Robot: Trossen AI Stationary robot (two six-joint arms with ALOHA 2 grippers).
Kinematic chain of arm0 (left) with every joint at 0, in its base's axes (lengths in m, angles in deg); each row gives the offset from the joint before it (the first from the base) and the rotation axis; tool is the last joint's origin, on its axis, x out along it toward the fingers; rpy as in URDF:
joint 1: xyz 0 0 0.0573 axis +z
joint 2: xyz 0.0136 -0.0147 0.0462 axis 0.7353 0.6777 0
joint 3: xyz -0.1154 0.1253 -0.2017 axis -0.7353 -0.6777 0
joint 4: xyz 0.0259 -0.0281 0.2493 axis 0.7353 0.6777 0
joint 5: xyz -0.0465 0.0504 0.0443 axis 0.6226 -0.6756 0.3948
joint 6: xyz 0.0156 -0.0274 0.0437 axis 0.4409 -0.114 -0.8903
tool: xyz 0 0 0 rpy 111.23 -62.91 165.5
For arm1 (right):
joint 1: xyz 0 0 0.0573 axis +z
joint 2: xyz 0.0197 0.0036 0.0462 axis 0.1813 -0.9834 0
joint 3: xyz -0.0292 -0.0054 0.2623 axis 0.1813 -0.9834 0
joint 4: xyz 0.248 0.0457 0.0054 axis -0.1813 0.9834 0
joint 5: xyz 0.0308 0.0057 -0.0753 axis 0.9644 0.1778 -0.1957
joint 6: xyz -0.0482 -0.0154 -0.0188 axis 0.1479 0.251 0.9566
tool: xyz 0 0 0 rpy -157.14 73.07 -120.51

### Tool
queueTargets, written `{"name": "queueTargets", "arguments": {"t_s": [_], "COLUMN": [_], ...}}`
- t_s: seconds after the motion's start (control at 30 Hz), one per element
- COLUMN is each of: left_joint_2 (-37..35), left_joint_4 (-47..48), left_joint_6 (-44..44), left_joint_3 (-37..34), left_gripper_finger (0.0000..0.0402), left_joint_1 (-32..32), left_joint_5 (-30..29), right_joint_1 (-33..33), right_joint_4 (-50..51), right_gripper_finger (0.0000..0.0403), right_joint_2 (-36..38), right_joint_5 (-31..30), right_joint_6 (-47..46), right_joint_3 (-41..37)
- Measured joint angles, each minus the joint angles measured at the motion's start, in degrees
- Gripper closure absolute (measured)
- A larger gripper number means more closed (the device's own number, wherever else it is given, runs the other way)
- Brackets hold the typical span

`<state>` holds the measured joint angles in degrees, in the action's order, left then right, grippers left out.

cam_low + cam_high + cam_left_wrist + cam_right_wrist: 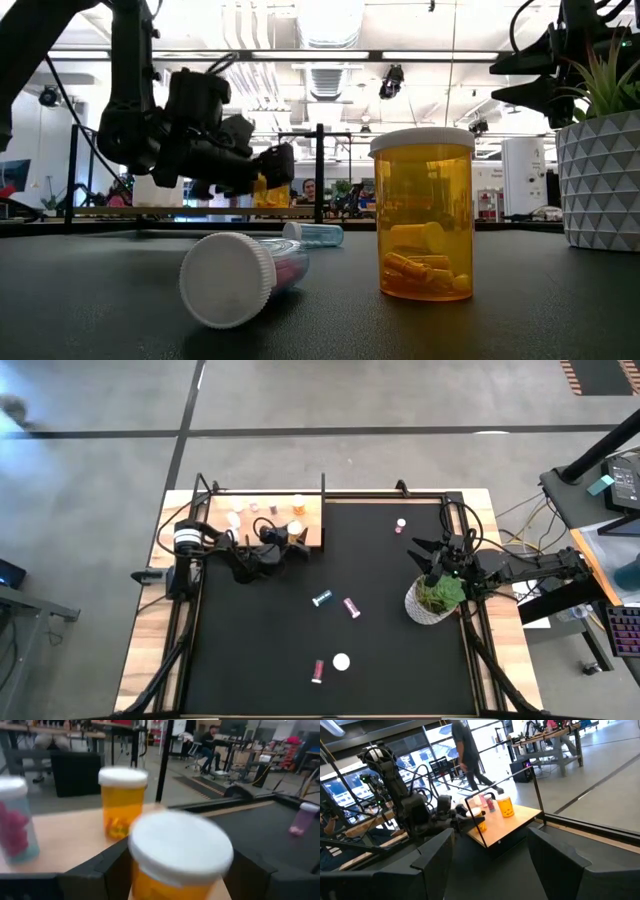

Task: Pick and place medicine bottles onto shelf by color
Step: Put the right orange pill bottle into the shelf

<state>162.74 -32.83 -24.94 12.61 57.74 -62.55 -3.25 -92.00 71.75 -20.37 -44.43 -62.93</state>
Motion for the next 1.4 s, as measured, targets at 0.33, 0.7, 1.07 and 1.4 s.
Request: {"name": "queueTargets", "arguments": {"t_s": [0.33,0.7,1.07,1.4], "left_joint_2": [-5.3,-16.0,-36.7,-36.9], "left_joint_4": [-0.1,2.0,47.0,70.6], "left_joint_6": [-8.8,-15.5,-4.9,15.3], "left_joint_3": [-0.3,-0.5,1.8,5.5], "left_gripper_finger": [0.0164,0.0164,0.0164,0.0164], "left_joint_1": [-0.4,-2.2,-12.2,-14.2], "left_joint_5": [-0.2,0.0,0.2,2.4], "right_joint_1": [0.0,0.0,0.0,0.0], "right_joint_4": [0.0,0.0,0.0,0.0], "right_gripper_finger": [0.0163,0.0163,0.0163,0.0163], "right_joint_2": [0.0,0.0,0.0,0.0], "right_joint_5": [0.0,0.0,0.0,0.0], "right_joint_6": [0.0,0.0,0.0,0.0], "right_joint_3": [0.0,0.0,0.0,0.0]}}
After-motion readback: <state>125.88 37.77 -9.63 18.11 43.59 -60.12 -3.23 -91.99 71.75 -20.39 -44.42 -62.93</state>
